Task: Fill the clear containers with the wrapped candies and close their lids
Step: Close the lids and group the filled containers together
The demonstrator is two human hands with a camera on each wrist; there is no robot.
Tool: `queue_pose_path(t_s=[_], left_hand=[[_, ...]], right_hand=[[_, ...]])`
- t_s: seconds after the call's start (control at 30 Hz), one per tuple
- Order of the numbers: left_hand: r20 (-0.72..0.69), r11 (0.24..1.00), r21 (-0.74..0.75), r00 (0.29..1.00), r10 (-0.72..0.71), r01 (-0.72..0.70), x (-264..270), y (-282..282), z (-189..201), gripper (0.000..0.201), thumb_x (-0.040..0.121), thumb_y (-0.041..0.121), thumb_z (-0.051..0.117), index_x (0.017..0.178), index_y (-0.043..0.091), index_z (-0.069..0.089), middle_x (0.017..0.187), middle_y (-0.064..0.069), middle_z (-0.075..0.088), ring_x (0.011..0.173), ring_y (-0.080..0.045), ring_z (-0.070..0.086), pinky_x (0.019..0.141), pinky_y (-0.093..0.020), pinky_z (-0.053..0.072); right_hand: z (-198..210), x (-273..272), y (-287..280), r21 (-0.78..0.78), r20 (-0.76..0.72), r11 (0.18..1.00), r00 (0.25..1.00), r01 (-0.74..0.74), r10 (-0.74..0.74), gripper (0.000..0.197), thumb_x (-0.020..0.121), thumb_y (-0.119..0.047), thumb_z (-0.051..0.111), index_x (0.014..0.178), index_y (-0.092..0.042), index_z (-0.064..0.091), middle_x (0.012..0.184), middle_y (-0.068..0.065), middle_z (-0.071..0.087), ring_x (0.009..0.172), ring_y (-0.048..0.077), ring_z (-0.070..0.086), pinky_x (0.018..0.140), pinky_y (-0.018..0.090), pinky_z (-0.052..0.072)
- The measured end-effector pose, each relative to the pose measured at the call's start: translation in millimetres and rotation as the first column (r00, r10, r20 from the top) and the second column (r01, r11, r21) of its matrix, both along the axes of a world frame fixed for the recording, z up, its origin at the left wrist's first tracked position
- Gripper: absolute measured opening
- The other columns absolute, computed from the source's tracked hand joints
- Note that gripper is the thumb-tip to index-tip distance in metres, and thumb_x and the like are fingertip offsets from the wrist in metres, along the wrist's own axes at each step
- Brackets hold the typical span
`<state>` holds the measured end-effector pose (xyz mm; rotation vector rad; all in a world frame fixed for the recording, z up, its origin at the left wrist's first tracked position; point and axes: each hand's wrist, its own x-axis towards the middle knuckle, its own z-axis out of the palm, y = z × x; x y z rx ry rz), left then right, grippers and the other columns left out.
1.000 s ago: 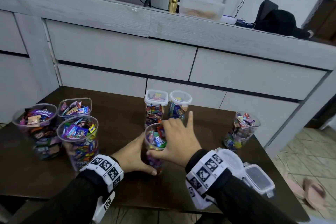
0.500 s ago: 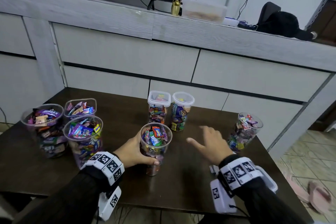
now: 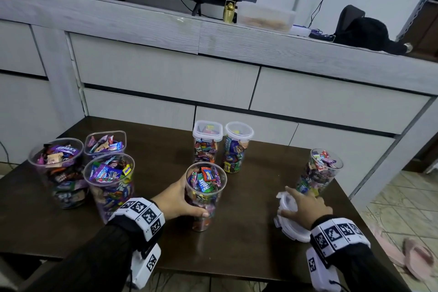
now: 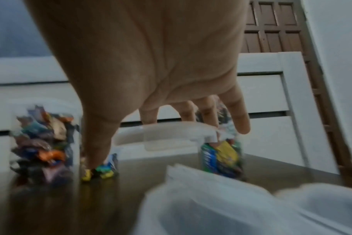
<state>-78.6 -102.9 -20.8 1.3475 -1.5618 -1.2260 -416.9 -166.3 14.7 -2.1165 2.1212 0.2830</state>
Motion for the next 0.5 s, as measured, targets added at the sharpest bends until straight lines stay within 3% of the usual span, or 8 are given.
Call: queue_pose_path(t_s=[0.1,0.17,0.23,0.33,0.5], left_hand=[[0.017,1.000,0.000,1.000,-0.002,0.002,0,0,1,0.115,0.041,0.039,0.093,0.139,0.025,0.034,0.123,0.013,0.061,0.115,0.005,0.057,0.101,-0.017,0.043],[0.017,1.000,-0.004,1.000,0.007,-0.007,0,1,3,0.117,0.041,0.039,0.093,0.140,0.023,0.033,0.125,0.011,0.061,0.118,0.000,0.056,0.107,-0.025,0.042],[0.008,1.000,-0.020,1.000,0.007,-0.007,-1,2,5,0.116,0.044,0.035,0.094,0.141,0.021,0.033,0.127,0.008,0.061,0.121,-0.004,0.055,0.111,-0.033,0.040],[-0.028,0.998,-0.070,1.000,-0.010,0.008,-4,4,5,0.109,0.053,0.019,0.093,0.143,0.021,0.031,0.130,0.005,0.060,0.123,-0.005,0.055,0.107,-0.026,0.042],[0.082,0.994,-0.106,0.997,0.001,0.008,-2,5,7,0.088,0.063,0.016,0.091,0.136,0.025,0.042,0.129,0.014,0.054,0.118,0.012,0.049,0.105,-0.014,0.039]], right_hand=[[34,27,5,-0.091,0.199,0.984,0.965,-0.156,0.172,0.082,0.076,-0.076,0.048,0.146,-0.046,0.018,0.139,0.014,0.036,0.127,0.037,0.038,0.104,0.047,0.037],[56,56,14,-0.185,0.372,0.938,0.863,-0.292,0.342,0.082,0.072,-0.078,0.047,0.144,-0.048,0.022,0.136,0.011,0.037,0.125,0.033,0.036,0.106,0.044,0.034],[72,86,24,-0.255,0.449,0.867,0.742,-0.427,0.497,0.083,0.067,-0.082,0.044,0.142,-0.052,0.022,0.137,0.005,0.035,0.124,0.026,0.031,0.107,0.043,0.032],[75,126,34,-0.258,0.430,0.758,0.631,-0.599,0.645,0.073,0.077,-0.075,0.048,0.141,-0.055,0.018,0.143,0.000,0.027,0.129,0.022,0.023,0.108,0.045,0.028],[61,159,36,-0.219,0.277,0.661,0.603,-0.718,0.748,0.068,0.087,-0.065,0.044,0.145,-0.050,0.012,0.151,0.000,0.018,0.134,0.026,0.020,0.112,0.046,0.024]])
